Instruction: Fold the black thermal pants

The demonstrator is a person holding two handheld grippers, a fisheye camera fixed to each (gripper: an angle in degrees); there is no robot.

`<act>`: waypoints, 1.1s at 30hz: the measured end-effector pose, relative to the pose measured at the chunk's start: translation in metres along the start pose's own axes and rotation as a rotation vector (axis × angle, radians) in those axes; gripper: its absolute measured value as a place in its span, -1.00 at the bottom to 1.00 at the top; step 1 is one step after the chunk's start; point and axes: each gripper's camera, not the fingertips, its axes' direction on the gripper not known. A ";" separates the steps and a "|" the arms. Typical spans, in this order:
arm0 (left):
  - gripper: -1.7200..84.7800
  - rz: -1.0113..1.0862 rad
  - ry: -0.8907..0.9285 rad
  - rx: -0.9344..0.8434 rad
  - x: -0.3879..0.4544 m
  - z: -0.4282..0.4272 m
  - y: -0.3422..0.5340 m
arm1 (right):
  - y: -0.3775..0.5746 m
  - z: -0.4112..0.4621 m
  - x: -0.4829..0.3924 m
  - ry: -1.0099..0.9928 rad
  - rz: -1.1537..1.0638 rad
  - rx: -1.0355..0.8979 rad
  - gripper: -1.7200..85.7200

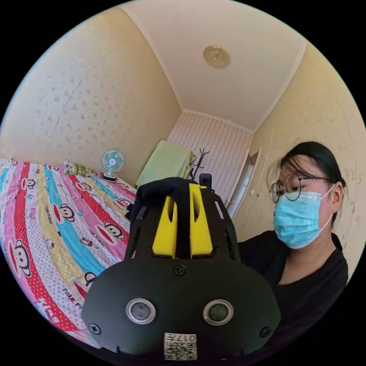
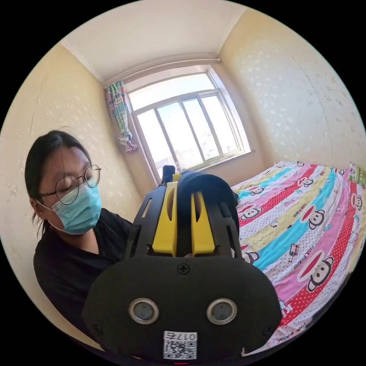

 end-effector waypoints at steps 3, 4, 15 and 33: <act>-0.84 -0.105 -0.001 0.025 -0.047 0.015 -0.017 | -0.036 0.006 0.058 -0.025 0.050 -0.008 -0.86; -0.84 -0.121 -0.005 0.032 -0.056 0.019 -0.022 | -0.055 0.007 0.076 -0.033 0.073 -0.006 -0.87; -0.84 0.290 -0.005 0.150 0.015 0.022 -0.068 | -0.105 0.018 -0.073 0.156 -0.357 0.027 -0.85; -0.90 -0.204 0.231 -0.358 -0.057 -0.004 0.316 | 0.373 0.118 -0.080 -0.008 0.077 -0.132 -0.94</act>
